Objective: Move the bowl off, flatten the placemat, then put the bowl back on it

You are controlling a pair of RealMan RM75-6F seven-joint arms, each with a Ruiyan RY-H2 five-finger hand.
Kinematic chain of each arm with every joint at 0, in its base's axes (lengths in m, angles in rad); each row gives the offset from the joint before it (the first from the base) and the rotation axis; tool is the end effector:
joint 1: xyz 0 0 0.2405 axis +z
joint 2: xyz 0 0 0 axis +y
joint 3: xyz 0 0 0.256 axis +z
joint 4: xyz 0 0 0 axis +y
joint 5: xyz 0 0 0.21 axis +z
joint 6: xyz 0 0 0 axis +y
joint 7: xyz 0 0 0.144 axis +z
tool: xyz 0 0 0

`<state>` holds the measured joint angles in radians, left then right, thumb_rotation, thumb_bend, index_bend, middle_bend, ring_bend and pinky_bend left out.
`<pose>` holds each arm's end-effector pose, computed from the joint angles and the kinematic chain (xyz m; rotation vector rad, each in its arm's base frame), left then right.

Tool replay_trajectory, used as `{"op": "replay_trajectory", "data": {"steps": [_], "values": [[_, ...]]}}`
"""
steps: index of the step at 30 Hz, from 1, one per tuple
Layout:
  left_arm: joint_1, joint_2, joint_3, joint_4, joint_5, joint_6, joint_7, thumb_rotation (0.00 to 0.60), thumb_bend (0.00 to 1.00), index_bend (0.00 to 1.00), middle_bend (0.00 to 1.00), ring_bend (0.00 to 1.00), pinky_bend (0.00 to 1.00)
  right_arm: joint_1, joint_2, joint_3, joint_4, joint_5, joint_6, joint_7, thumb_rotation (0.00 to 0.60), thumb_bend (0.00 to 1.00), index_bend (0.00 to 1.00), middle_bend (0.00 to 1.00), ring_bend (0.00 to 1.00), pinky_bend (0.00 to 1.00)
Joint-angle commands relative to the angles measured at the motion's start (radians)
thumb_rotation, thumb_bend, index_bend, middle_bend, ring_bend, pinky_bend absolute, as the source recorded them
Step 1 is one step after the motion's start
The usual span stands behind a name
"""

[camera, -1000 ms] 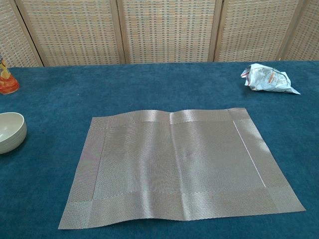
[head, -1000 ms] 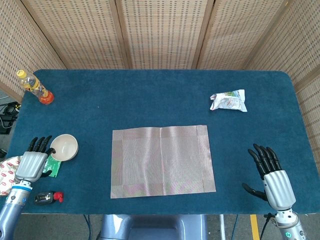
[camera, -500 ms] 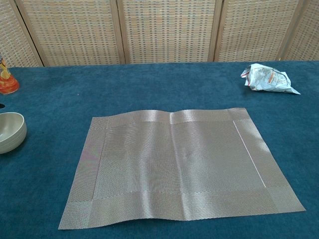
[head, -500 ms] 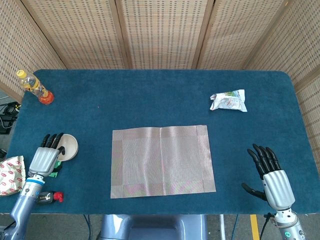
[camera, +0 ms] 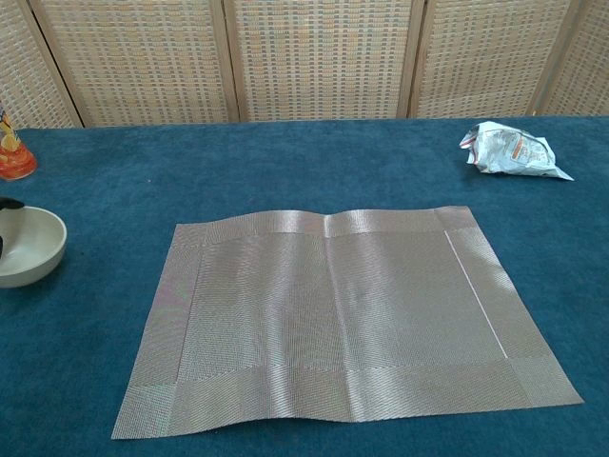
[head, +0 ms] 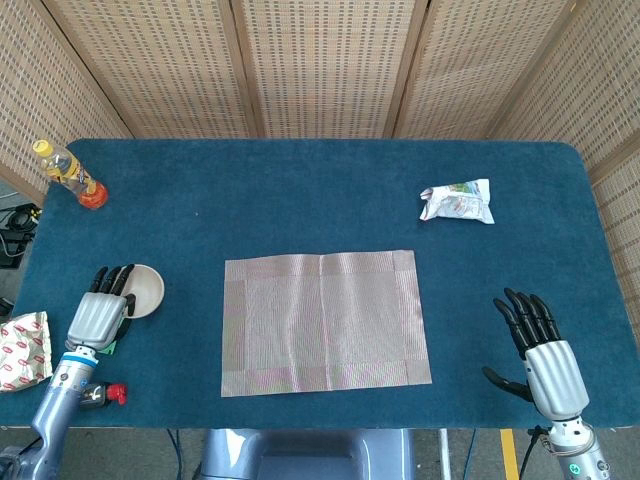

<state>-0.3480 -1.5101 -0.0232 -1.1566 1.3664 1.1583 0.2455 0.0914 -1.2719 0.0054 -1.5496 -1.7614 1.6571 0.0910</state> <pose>-0.3316 0.2635 0.0332 -1.6907 -0.7847 -0.5824 -0.2667 -0.1670 0.1205 1.4694 -0.8469 1.2790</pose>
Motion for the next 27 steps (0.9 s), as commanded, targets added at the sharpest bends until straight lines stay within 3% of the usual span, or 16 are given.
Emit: {"op": "replay_trajectory", "data": {"steps": [1,12,19,27], "values": [[0.002,0.003,0.001,-0.005,0.004,0.005,0.003,0.600,0.47,0.65,0.00,0.00,0.00,0.000,0.001,0.000,0.000,-0.001,0.000,0.002,0.600,0.14,0.03,0.00,0.00,0.00],[0.000,0.024,0.000,-0.058,0.033,0.034,0.019,0.600,0.48,0.67,0.00,0.00,0.00,-0.003,0.006,0.000,-0.004,-0.006,0.010,0.009,0.600,0.14,0.03,0.00,0.00,0.00],[-0.038,0.043,-0.021,-0.198,0.101,0.079,0.080,0.600,0.48,0.67,0.00,0.00,0.00,-0.005,0.011,0.002,-0.006,-0.003,0.015,0.016,0.600,0.14,0.03,0.00,0.00,0.00],[-0.109,0.012,-0.058,-0.354,0.107,0.032,0.227,0.600,0.47,0.67,0.00,0.00,0.00,-0.005,0.019,0.013,-0.004,0.019,0.013,0.036,0.600,0.14,0.03,0.00,0.00,0.00]]}}
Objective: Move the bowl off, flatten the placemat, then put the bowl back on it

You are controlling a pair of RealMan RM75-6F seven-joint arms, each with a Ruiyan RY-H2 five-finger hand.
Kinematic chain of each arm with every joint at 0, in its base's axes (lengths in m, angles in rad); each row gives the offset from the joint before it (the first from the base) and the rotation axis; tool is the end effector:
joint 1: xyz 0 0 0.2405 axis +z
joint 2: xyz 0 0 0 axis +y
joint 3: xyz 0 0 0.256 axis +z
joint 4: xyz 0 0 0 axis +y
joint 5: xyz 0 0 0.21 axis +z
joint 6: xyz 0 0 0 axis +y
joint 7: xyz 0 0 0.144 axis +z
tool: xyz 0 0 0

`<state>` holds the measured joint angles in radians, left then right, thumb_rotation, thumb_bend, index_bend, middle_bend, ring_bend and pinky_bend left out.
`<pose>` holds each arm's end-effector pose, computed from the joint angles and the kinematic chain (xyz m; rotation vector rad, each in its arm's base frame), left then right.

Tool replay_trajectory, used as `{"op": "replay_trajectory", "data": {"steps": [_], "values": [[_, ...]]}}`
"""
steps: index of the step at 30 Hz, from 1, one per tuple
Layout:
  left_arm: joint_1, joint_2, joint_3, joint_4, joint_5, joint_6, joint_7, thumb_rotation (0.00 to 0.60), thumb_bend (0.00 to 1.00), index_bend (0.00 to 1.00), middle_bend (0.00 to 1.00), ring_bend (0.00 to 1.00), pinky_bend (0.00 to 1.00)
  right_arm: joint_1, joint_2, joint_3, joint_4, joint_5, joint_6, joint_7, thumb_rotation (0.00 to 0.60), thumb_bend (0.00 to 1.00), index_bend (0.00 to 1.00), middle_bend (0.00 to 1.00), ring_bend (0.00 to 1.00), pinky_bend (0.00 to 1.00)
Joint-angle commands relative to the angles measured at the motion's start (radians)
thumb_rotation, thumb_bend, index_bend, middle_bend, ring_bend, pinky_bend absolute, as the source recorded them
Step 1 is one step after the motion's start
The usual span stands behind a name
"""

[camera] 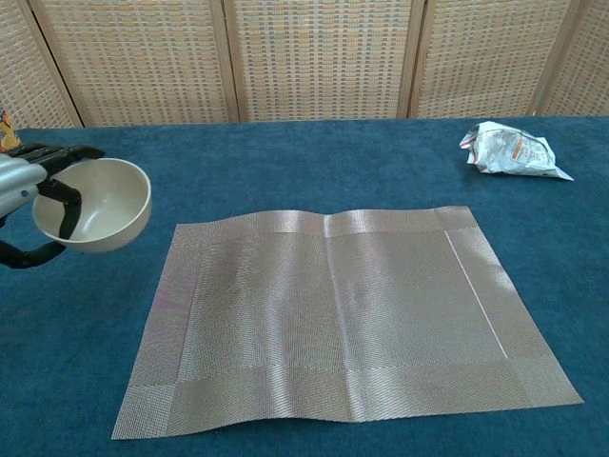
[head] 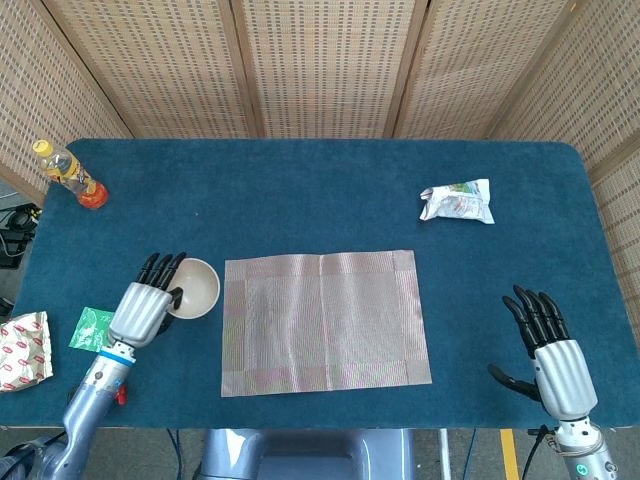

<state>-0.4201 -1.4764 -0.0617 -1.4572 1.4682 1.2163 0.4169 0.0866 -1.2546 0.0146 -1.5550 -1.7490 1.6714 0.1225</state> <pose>-0.2322 0.2679 0.0218 -1.8057 -0.6519 -0.8288 -0.2689 -0.1677 0.1289 1.4385 -0.8540 1.2968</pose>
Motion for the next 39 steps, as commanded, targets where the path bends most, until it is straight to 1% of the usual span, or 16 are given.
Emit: {"op": "replay_trajectory", "data": {"steps": [1,5,10,15,19,33,36,38,39], "values": [[-0.052,-0.035,-0.025,-0.068,0.005,-0.040,0.073,0.600,0.48,0.67,0.00,0.00,0.00,0.001,0.003,0.007,0.002,0.013,-0.002,0.009,0.600,0.14,0.03,0.00,0.00,0.00],[-0.107,-0.112,-0.052,-0.094,-0.038,-0.104,0.172,0.600,0.48,0.67,0.00,0.00,0.00,0.004,0.011,0.020,0.008,0.046,-0.016,0.035,0.600,0.14,0.03,0.00,0.00,0.00],[-0.168,-0.211,-0.071,-0.072,-0.087,-0.166,0.256,0.600,0.47,0.67,0.00,0.00,0.00,0.010,0.018,0.036,0.019,0.084,-0.035,0.067,0.600,0.14,0.03,0.00,0.00,0.00],[-0.206,-0.279,-0.079,-0.048,-0.113,-0.192,0.293,0.600,0.47,0.66,0.00,0.00,0.00,0.013,0.024,0.046,0.026,0.108,-0.048,0.092,0.600,0.14,0.03,0.00,0.00,0.00],[-0.233,-0.320,-0.076,-0.029,-0.129,-0.212,0.320,0.600,0.47,0.66,0.00,0.00,0.00,0.013,0.025,0.051,0.032,0.118,-0.051,0.100,0.600,0.14,0.03,0.00,0.00,0.00],[-0.251,-0.362,-0.023,0.012,-0.174,-0.231,0.355,0.600,0.47,0.66,0.00,0.00,0.00,0.014,0.023,0.051,0.034,0.120,-0.058,0.106,0.600,0.14,0.03,0.00,0.00,0.00],[-0.248,-0.361,-0.012,0.014,-0.178,-0.228,0.356,0.600,0.47,0.64,0.00,0.00,0.00,0.013,0.024,0.049,0.032,0.117,-0.056,0.105,0.600,0.14,0.03,0.00,0.00,0.00],[-0.246,-0.360,-0.008,0.014,-0.182,-0.227,0.357,0.600,0.46,0.61,0.00,0.00,0.00,0.013,0.023,0.049,0.032,0.115,-0.057,0.105,0.600,0.14,0.03,0.00,0.00,0.00],[-0.245,-0.360,-0.007,0.013,-0.183,-0.227,0.357,0.600,0.44,0.58,0.00,0.00,0.00,0.013,0.023,0.048,0.032,0.114,-0.056,0.104,0.600,0.14,0.03,0.00,0.00,0.00]]}}
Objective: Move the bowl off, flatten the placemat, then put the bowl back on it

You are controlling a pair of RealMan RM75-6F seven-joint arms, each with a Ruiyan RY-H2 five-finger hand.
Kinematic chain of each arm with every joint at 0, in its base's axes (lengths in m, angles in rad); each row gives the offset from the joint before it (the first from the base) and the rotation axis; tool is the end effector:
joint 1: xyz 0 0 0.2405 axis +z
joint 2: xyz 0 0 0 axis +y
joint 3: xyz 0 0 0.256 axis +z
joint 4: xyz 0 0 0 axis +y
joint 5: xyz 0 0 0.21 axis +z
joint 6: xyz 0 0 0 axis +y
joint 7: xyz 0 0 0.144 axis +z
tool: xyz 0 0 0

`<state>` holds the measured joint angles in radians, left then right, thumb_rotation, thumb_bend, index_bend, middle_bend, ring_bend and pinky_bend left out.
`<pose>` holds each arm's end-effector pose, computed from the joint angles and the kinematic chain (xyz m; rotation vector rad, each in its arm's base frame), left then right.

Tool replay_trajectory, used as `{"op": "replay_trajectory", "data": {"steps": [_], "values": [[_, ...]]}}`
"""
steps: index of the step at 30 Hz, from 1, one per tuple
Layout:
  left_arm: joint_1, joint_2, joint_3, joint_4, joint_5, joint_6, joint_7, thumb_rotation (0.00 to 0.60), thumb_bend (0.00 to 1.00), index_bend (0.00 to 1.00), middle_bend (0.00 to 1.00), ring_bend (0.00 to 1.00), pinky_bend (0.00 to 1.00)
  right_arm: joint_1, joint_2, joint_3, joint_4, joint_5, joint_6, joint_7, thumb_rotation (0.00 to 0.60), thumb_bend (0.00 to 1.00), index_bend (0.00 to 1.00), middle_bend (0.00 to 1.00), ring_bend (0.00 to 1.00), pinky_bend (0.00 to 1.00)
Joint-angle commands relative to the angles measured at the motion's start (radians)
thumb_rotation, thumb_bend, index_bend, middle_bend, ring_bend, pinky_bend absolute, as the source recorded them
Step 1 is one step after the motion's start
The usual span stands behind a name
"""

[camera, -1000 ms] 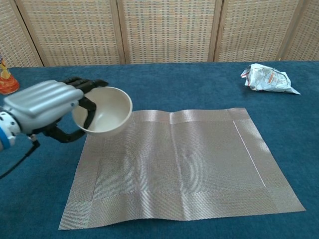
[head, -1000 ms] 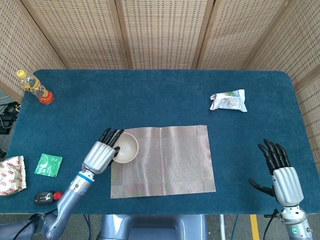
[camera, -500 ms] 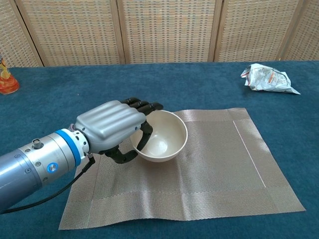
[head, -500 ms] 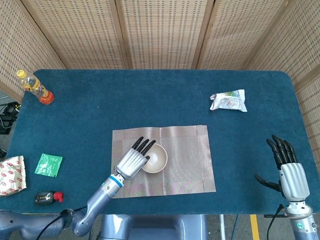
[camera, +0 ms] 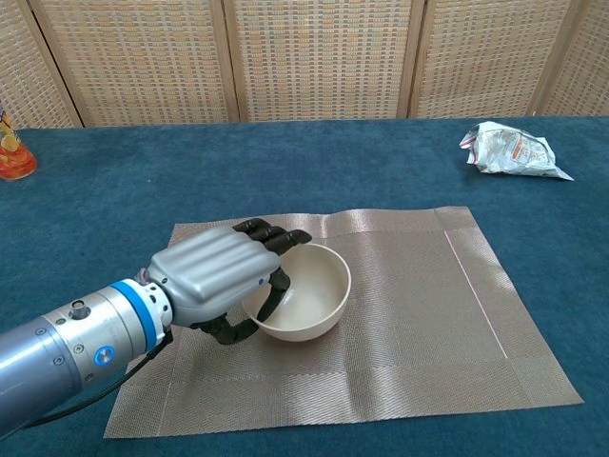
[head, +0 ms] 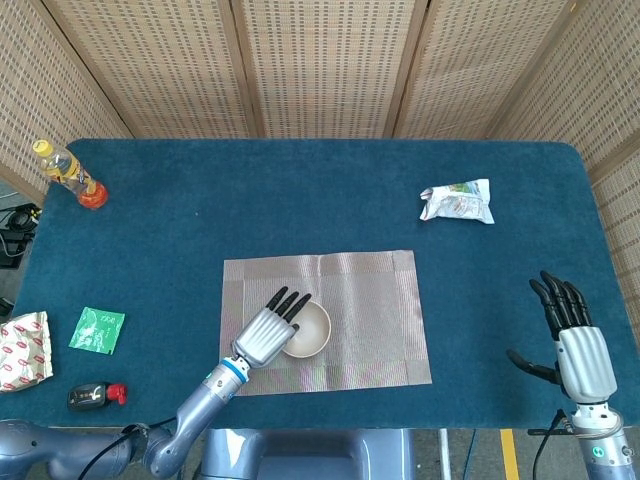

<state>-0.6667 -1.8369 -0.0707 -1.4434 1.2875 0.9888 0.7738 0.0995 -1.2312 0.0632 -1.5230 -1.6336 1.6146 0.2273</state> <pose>-0.1071 0.2563 -0.1093 -2.1671 -0.5655 -0.8298 -0.2898 -0.1859 0.1427 1.3453 -0.9312 1.2679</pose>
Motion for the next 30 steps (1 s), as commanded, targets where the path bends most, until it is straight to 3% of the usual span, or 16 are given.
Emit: {"op": "replay_trajectory", "data": {"steps": [1,6,11,18,25,30], "values": [[0.003,0.003,0.005,-0.002,-0.008,0.000,0.000,0.600,0.41,0.54,0.00,0.00,0.00,-0.001,0.000,-0.002,-0.001,-0.004,0.002,-0.002,0.600,0.14,0.03,0.00,0.00,0.00],[0.004,0.016,0.007,-0.018,-0.020,0.004,-0.004,0.600,0.27,0.28,0.00,0.00,0.00,-0.001,-0.001,-0.004,-0.002,-0.008,0.003,-0.006,0.600,0.14,0.03,0.00,0.00,0.00],[0.005,0.042,0.000,-0.043,-0.021,0.018,-0.012,0.600,0.25,0.10,0.00,0.00,0.00,-0.002,-0.002,-0.004,-0.003,-0.010,0.006,-0.011,0.600,0.14,0.03,0.00,0.00,0.00],[0.017,0.098,0.004,-0.093,-0.006,0.049,-0.035,0.600,0.24,0.05,0.00,0.00,0.00,-0.005,-0.003,-0.006,-0.005,-0.017,0.012,-0.021,0.600,0.14,0.03,0.00,0.00,0.00],[0.056,0.202,0.019,-0.173,0.035,0.115,-0.098,0.600,0.15,0.02,0.00,0.00,0.00,-0.006,-0.008,-0.009,-0.006,-0.023,0.013,-0.035,0.600,0.14,0.03,0.00,0.00,0.00],[0.102,0.288,0.024,-0.223,0.054,0.182,-0.165,0.600,0.15,0.02,0.00,0.00,0.00,-0.006,-0.013,-0.013,-0.008,-0.034,0.016,-0.051,0.600,0.14,0.03,0.00,0.00,0.00]]}}
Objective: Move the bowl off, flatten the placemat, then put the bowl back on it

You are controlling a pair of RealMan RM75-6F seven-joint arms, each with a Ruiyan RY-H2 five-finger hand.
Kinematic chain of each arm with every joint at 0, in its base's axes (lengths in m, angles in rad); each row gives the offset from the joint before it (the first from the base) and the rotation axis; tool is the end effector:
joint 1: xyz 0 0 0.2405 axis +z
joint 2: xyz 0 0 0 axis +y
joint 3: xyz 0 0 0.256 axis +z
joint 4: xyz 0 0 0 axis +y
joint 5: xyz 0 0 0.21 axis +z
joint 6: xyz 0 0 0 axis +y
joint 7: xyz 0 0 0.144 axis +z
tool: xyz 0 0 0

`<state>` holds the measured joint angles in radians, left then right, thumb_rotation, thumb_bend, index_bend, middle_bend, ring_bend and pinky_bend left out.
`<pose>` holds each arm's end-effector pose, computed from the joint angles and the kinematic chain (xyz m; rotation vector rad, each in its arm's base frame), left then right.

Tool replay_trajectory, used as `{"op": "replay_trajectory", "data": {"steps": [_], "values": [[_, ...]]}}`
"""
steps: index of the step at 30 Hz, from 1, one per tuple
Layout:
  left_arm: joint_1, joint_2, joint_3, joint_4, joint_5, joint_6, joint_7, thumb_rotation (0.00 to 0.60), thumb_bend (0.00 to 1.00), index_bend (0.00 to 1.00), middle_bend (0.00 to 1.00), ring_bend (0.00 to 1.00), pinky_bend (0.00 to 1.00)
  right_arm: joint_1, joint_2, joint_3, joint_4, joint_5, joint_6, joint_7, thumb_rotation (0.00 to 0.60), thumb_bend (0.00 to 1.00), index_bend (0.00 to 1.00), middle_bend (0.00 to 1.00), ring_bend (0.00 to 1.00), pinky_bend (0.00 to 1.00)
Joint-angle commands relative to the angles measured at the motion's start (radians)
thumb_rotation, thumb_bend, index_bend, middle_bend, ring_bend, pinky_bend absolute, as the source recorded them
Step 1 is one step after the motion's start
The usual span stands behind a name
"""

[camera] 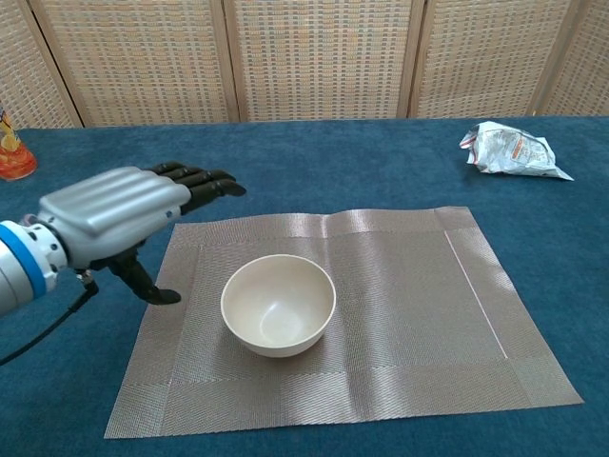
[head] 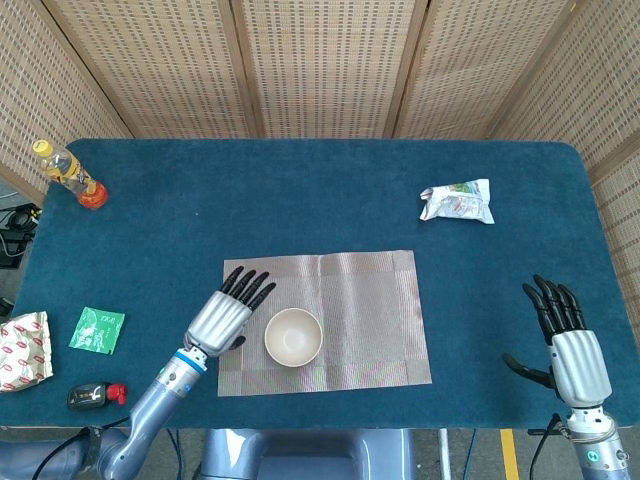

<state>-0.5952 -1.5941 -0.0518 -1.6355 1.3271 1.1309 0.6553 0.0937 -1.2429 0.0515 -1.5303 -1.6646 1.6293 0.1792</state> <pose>-0.1395 0.2640 -0.0316 -1.9966 -0.6458 -0.8976 -0.2843 -0.1807 0.1373 1.3745 -0.8990 1.2607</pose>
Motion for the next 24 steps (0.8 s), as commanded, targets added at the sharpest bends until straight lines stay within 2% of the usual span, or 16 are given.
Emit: {"op": "replay_trajectory", "data": {"steps": [1,4,9,13,19,24], "values": [[0.045,0.065,0.008,-0.041,0.017,0.057,-0.067,0.600,0.15,0.02,0.00,0.00,0.00,-0.001,-0.002,-0.002,0.000,-0.004,0.001,-0.007,0.600,0.14,0.03,0.00,0.00,0.00],[0.100,0.137,0.026,-0.066,0.027,0.126,-0.103,0.600,0.13,0.02,0.00,0.00,0.00,0.000,-0.004,-0.004,-0.001,-0.005,-0.002,-0.015,0.600,0.14,0.03,0.00,0.00,0.00],[0.179,0.207,0.053,-0.085,0.042,0.226,-0.139,0.600,0.11,0.01,0.00,0.00,0.00,0.002,-0.004,-0.007,-0.002,-0.004,-0.014,-0.037,0.600,0.14,0.03,0.00,0.00,0.00],[0.291,0.277,0.107,-0.080,0.087,0.359,-0.226,0.600,0.11,0.01,0.00,0.00,0.00,0.004,-0.004,-0.014,-0.011,-0.003,-0.031,-0.079,0.600,0.14,0.03,0.00,0.00,0.00],[0.382,0.311,0.161,-0.028,0.166,0.454,-0.286,0.600,0.11,0.00,0.00,0.00,0.00,0.000,0.029,-0.033,-0.071,0.051,-0.104,-0.185,0.600,0.14,0.00,0.00,0.00,0.00],[0.422,0.321,0.174,0.008,0.197,0.477,-0.305,0.600,0.11,0.00,0.00,0.00,0.00,0.001,0.058,-0.037,-0.141,0.116,-0.164,-0.292,0.600,0.14,0.00,0.00,0.00,0.00]]}}
